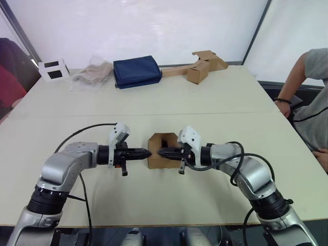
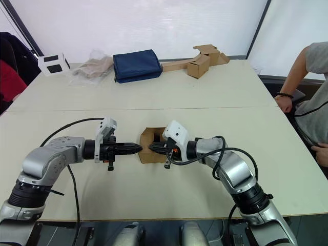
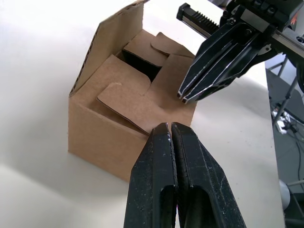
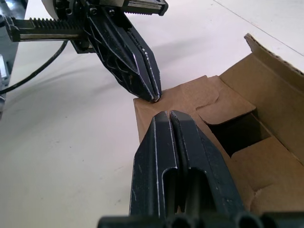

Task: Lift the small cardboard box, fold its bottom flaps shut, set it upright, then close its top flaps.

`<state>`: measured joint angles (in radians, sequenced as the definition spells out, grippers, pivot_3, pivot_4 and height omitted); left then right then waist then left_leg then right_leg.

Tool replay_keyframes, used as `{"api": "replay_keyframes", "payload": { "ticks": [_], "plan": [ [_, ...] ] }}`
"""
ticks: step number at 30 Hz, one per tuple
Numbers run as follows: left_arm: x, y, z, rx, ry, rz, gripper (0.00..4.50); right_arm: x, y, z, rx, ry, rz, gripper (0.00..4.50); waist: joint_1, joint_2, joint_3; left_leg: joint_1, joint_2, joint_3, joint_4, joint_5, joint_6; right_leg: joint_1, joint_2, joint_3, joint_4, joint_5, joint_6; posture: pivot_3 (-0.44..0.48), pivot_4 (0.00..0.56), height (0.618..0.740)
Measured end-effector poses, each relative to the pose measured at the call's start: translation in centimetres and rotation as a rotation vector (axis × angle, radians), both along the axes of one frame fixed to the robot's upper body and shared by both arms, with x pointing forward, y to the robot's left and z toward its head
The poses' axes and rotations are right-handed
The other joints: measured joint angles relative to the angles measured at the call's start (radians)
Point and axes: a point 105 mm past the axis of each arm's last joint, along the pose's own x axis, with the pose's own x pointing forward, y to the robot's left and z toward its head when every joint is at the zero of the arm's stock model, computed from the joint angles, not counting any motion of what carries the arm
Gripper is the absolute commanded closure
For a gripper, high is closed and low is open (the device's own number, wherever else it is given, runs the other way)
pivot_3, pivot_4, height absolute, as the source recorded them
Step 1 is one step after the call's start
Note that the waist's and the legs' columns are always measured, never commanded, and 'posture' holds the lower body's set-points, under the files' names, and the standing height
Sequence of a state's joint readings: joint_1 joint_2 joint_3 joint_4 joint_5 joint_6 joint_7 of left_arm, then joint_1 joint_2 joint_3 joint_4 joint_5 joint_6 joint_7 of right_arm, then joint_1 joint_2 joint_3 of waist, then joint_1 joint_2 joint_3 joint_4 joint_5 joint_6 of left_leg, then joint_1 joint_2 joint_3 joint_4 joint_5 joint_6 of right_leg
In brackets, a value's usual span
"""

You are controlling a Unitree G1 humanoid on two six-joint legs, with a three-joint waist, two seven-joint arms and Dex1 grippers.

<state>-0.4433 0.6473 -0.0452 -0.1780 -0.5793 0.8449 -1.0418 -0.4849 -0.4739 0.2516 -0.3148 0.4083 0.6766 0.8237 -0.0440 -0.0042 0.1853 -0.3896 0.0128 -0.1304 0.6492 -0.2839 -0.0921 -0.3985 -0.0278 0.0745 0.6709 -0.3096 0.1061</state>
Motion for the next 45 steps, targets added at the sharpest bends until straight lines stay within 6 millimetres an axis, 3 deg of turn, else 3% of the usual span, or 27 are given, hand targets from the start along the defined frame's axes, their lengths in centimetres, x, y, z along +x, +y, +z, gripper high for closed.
{"api": "replay_keyframes", "payload": {
  "ticks": [2, 6, 8, 13, 19, 25, 29, 31, 42, 45],
  "plan": [
    [0.0, 0.0, 0.0, 0.001, 0.000, -0.001, 4.42, 0.2, -0.2, 1.6, 0.096, 0.009, -0.004, 4.50, -0.001, 0.000, 0.000, 0.000, 0.000, 0.000, 0.000, 0.000, 0.000, 0.000, 0.000, 0.000, 0.000, 0.000, 0.000, 0.000, 0.150, 0.740],
    [0.0, 0.0, 0.1, 0.002, -0.001, -0.005, 4.42, 2.6, -0.8, 7.3, 0.286, -0.128, -0.102, 4.50, -0.002, 0.000, 0.000, 0.001, 0.000, 0.000, -0.001, 0.000, 0.000, 0.000, 0.000, 0.000, 0.000, 0.000, 0.000, 0.000, 0.150, 0.740],
    [0.0, -0.1, 0.0, 0.002, 0.001, -0.006, 4.42, 4.3, -1.5, 8.2, 0.280, -0.201, -0.194, 4.50, -0.001, 0.000, 0.000, 0.001, 0.000, 0.000, -0.001, 0.000, 0.000, 0.000, 0.000, 0.000, -0.001, 0.000, 0.000, 0.000, 0.150, 0.740],
    [0.0, -0.1, 0.0, 0.002, 0.000, -0.005, 4.42, 6.5, -1.7, 3.6, 0.076, -0.149, -0.284, 4.50, -0.003, 0.000, 0.000, 0.000, 0.000, 0.001, -0.001, 0.000, 0.000, -0.001, 0.000, 0.000, 0.000, 0.000, 0.000, 0.000, 0.150, 0.740],
    [0.0, -0.1, 0.0, 0.002, 0.000, -0.001, 4.42, 4.7, -1.1, 0.5, -0.015, -0.051, -0.199, 4.50, -0.002, 0.000, 0.000, 0.000, 0.000, 0.001, -0.001, 0.000, 0.000, -0.001, 0.000, 0.000, 0.000, 0.000, 0.000, 0.000, 0.150, 0.740],
    [0.2, 0.1, 0.5, -0.037, 0.012, 0.020, 4.42, 3.1, -0.8, 0.4, -0.015, -0.038, -0.139, 4.50, -0.002, 0.000, 0.000, 0.000, 0.000, 0.001, -0.001, 0.000, 0.000, -0.001, 0.000, 0.000, 0.000, 0.000, 0.000, 0.000, 0.150, 0.740],
    [1.6, 0.4, 3.4, -0.090, -0.050, 0.043, 4.42, 3.1, -0.9, 0.1, -0.020, -0.025, -0.146, 4.50, -0.001, 0.000, 0.000, 0.000, 0.000, 0.000, -0.001, 0.000, 0.000, 0.000, 0.000, 0.000, -0.001, 0.000, 0.000, 0.000, 0.150, 0.740],
    [1.9, 0.2, 3.9, -0.095, -0.070, 0.040, 4.42, 3.0, -1.0, 0.0, -0.021, -0.024, -0.147, 4.50, -0.002, 0.000, 0.000, 0.000, 0.000, 0.001, -0.001, 0.000, 0.000, -0.001, 0.000, 0.000, -0.001, 0.000, 0.000, 0.000, 0.150, 0.740],
    [4.3, -1.1, 0.8, -0.046, -0.061, 0.056, 4.42, 2.9, -0.9, 0.5, -0.018, -0.054, -0.158, 4.50, -0.002, 0.000, 0.000, 0.000, 0.000, 0.000, -0.001, 0.000, 0.000, -0.001, 0.000, 0.000, -0.001, 0.000, 0.000, 0.000, 0.150, 0.740],
    [4.3, -1.3, 0.8, -0.044, -0.066, 0.051, 4.42, 1.9, -0.9, 1.1, 0.017, -0.060, -0.125, 4.50, -0.001, 0.000, 0.000, 0.000, 0.000, 0.000, -0.001, 0.000, 0.000, -0.001, 0.000, 0.000, -0.001, 0.000, 0.000, 0.000, 0.150, 0.740]
  ]
}}
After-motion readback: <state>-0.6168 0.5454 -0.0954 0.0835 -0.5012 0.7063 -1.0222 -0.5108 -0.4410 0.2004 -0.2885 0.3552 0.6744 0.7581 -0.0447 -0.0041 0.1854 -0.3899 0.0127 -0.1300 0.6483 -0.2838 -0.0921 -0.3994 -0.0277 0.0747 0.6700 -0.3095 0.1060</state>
